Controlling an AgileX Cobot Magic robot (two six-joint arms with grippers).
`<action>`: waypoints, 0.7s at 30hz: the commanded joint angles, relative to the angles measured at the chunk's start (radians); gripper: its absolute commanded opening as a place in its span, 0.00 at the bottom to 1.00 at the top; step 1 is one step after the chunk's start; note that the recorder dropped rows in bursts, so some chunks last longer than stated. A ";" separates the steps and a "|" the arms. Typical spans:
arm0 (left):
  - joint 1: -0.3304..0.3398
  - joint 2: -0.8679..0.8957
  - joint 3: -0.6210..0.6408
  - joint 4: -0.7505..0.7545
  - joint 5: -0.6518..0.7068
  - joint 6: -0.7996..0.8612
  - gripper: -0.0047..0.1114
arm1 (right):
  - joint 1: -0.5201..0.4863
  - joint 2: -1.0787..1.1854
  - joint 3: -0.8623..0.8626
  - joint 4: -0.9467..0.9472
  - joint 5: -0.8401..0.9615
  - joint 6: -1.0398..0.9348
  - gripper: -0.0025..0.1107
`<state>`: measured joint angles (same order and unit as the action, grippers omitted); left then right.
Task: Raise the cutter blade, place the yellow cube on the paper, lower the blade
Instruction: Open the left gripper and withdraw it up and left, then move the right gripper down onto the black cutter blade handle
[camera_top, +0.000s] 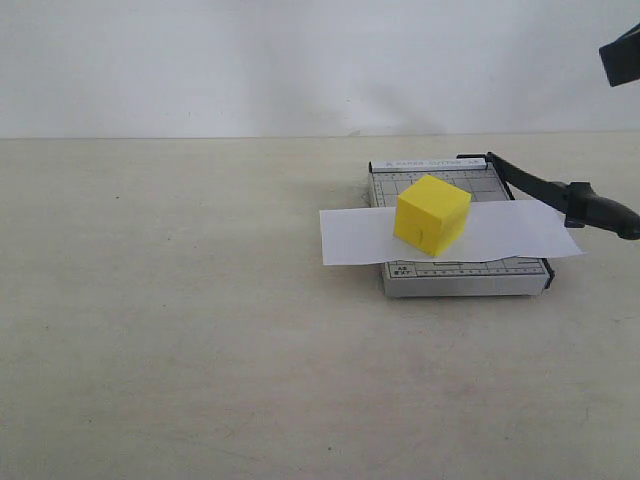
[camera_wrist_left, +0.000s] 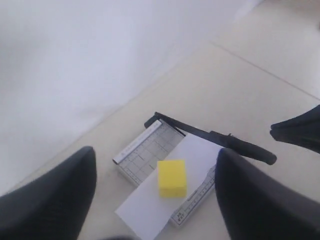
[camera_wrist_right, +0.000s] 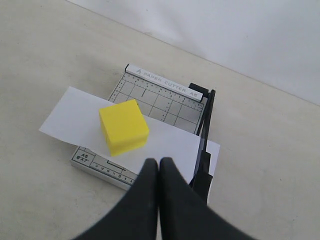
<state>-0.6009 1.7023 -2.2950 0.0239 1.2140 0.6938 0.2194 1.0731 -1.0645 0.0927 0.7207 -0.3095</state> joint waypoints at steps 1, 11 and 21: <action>0.001 -0.168 0.131 0.056 0.007 0.002 0.58 | 0.000 -0.005 -0.006 0.001 -0.014 -0.004 0.02; 0.001 -0.633 0.780 0.215 0.007 -0.071 0.58 | 0.000 -0.005 -0.006 0.001 -0.037 -0.004 0.02; 0.001 -1.004 1.408 0.230 -0.192 -0.325 0.58 | 0.000 -0.005 -0.006 -0.001 -0.036 -0.004 0.02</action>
<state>-0.6009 0.7821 -0.9871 0.2462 1.1081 0.4510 0.2194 1.0731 -1.0645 0.0927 0.6932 -0.3102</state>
